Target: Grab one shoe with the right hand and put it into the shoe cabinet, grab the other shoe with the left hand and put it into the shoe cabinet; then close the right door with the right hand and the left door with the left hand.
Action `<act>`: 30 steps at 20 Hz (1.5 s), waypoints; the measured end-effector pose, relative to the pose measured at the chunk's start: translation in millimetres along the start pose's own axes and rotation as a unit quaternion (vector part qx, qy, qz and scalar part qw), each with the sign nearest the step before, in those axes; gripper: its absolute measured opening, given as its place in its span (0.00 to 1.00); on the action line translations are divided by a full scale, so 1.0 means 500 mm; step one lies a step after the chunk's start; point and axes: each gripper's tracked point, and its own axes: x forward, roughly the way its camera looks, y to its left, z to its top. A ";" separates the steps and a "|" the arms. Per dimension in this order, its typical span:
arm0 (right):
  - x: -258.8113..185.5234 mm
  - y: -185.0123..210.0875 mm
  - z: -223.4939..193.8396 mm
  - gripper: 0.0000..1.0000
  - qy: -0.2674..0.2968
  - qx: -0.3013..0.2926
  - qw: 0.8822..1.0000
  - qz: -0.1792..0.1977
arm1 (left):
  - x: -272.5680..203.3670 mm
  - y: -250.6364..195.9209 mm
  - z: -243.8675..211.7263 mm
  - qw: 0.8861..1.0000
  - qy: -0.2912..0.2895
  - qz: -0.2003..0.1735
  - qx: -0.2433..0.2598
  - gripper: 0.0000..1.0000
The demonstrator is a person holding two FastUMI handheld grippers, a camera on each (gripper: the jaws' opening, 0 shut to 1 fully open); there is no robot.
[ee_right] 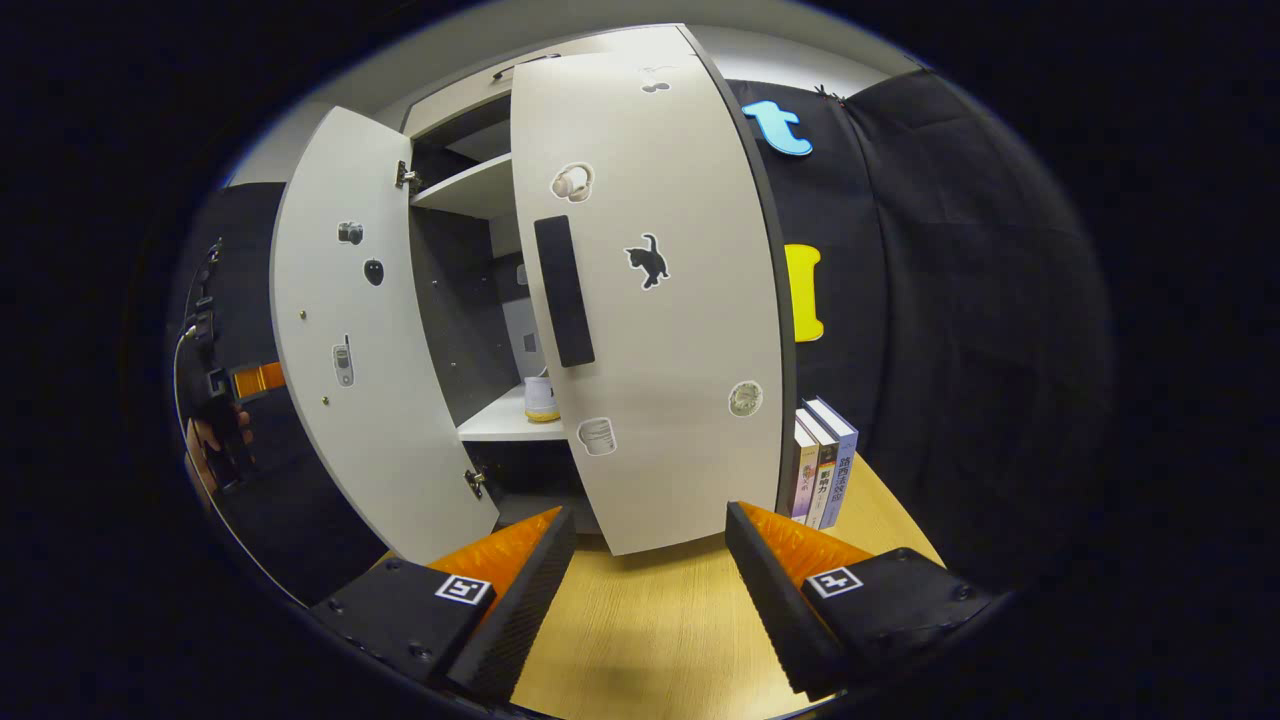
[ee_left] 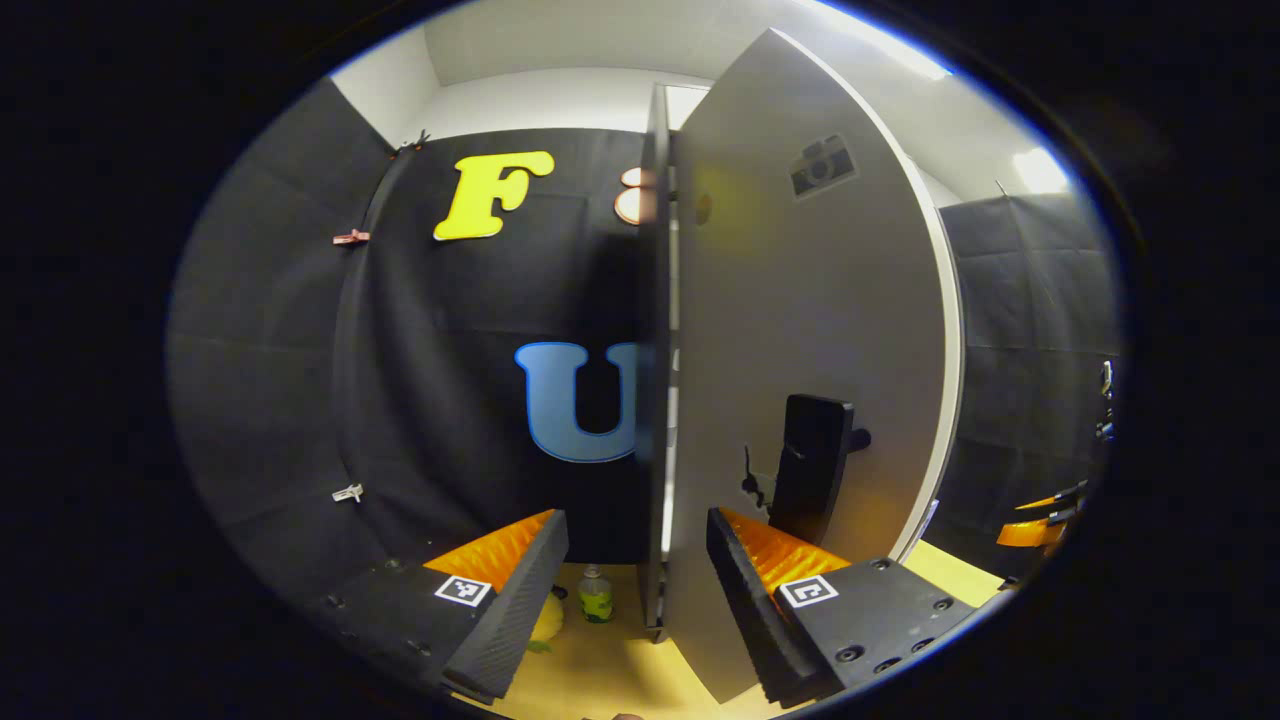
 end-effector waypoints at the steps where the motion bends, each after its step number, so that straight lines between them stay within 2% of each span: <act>1: -0.004 -0.012 0.004 0.98 -0.003 0.001 1.000 0.000 | 0.006 -0.032 -0.005 1.000 0.001 0.002 -0.007 0.89; 3: -0.010 -0.040 0.011 0.98 -0.009 0.000 1.000 0.006 | 0.015 -0.084 -0.011 1.000 0.006 0.013 -0.024 0.89; 4: -0.011 -0.055 0.016 0.98 -0.011 -0.002 1.000 0.011 | 0.016 -0.117 -0.012 0.999 0.006 0.017 -0.034 0.85; 6: -0.014 -0.083 0.032 0.98 -0.017 -0.012 1.000 0.023 | 0.017 -0.186 -0.011 0.998 0.005 0.015 -0.054 0.90; 7: -0.018 -0.100 0.042 0.98 -0.024 -0.021 0.999 0.028 | 0.010 -0.216 -0.007 0.998 0.002 0.015 -0.063 0.96; 8: -0.021 -0.113 0.048 0.98 -0.028 -0.028 0.999 0.034 | -0.002 -0.243 -0.005 0.998 0.000 0.021 -0.067 0.97; 13: -0.027 -0.163 0.049 0.98 -0.028 -0.047 0.996 0.068 | -0.073 -0.313 -0.021 0.996 0.001 0.073 -0.042 0.96; 17: -0.032 -0.174 0.070 0.98 -0.050 -0.067 0.992 0.094 | -0.147 -0.360 -0.055 0.993 0.002 0.107 -0.056 0.96; 21: -0.038 -0.169 0.087 0.98 -0.063 -0.062 0.992 0.086 | -0.196 -0.366 -0.044 0.991 -0.015 0.117 -0.069 0.97; 25: -0.054 -0.146 0.101 0.98 -0.071 -0.052 0.994 0.060 | -0.233 -0.350 -0.033 0.992 -0.032 0.104 -0.068 0.95; 30: -0.097 -0.098 0.093 0.98 -0.083 -0.048 0.995 0.034 | -0.279 -0.327 -0.089 0.993 -0.028 0.086 -0.079 0.95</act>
